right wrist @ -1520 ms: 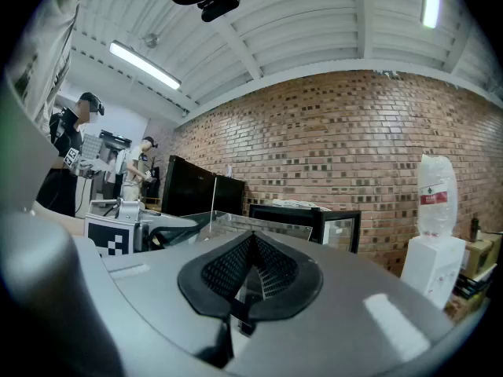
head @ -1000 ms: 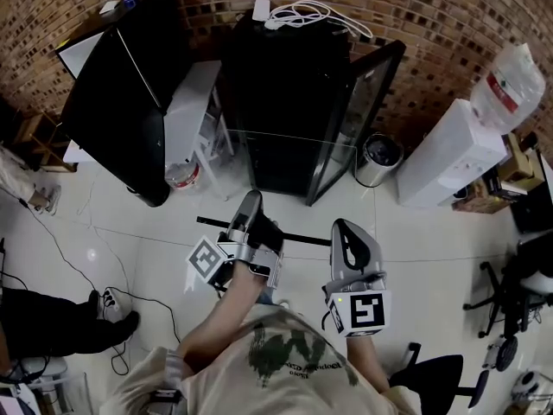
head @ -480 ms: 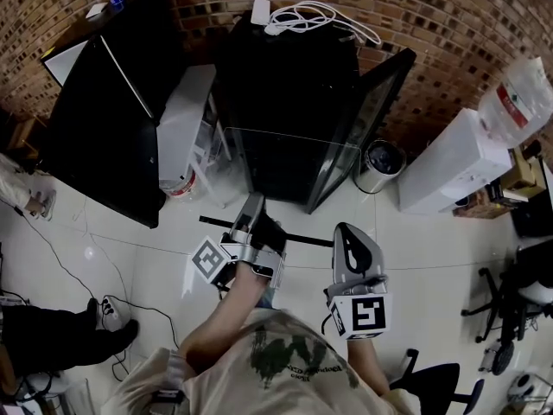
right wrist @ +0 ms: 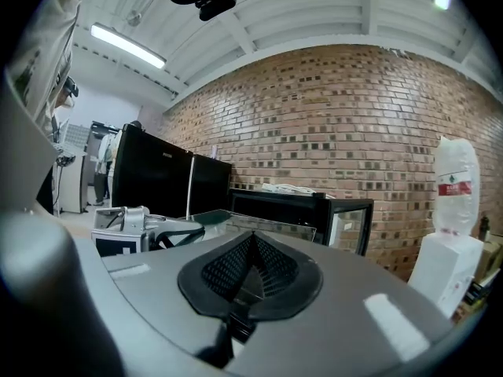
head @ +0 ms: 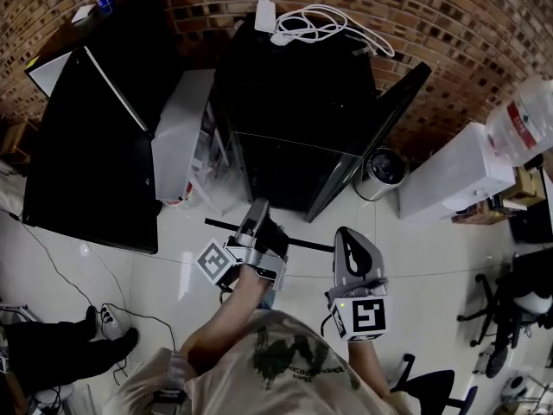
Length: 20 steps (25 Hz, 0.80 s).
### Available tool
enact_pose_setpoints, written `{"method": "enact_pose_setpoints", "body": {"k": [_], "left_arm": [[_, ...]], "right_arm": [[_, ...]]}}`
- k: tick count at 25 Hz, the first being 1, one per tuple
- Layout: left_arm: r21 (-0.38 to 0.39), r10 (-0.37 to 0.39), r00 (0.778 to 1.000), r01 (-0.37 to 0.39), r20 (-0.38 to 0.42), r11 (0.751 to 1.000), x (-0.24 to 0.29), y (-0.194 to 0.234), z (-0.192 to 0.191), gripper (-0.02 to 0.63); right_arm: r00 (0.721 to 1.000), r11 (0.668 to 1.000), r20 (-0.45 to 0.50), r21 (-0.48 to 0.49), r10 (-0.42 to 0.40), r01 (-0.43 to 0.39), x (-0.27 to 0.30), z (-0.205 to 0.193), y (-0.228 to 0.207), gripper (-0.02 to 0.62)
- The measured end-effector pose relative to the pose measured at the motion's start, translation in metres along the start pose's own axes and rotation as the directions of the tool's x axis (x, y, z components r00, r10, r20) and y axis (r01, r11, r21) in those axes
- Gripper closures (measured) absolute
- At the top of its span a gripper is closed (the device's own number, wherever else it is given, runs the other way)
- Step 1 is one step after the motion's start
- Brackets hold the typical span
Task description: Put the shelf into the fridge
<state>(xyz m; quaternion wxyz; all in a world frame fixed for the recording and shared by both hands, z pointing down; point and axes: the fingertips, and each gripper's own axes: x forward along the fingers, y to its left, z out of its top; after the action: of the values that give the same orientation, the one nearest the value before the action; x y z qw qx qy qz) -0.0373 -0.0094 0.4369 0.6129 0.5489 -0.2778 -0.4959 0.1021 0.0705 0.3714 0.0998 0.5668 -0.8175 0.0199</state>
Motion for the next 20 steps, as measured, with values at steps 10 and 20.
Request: {"method": "enact_pose_setpoints", "body": {"k": [10, 20], "left_arm": [[-0.019, 0.025, 0.999, -0.026, -0.029, 0.999, 0.044, 0.025, 0.030, 0.584], [-0.015, 0.055, 0.997, -0.055, -0.054, 0.998, 0.070, 0.042, 0.050, 0.584]], "right_arm": [[0.999, 0.999, -0.024, -0.005, -0.039, 0.039, 0.053, 0.002, -0.011, 0.595], [0.995, 0.997, -0.059, -0.003, -0.080, 0.080, 0.084, -0.006, -0.018, 0.595]]}}
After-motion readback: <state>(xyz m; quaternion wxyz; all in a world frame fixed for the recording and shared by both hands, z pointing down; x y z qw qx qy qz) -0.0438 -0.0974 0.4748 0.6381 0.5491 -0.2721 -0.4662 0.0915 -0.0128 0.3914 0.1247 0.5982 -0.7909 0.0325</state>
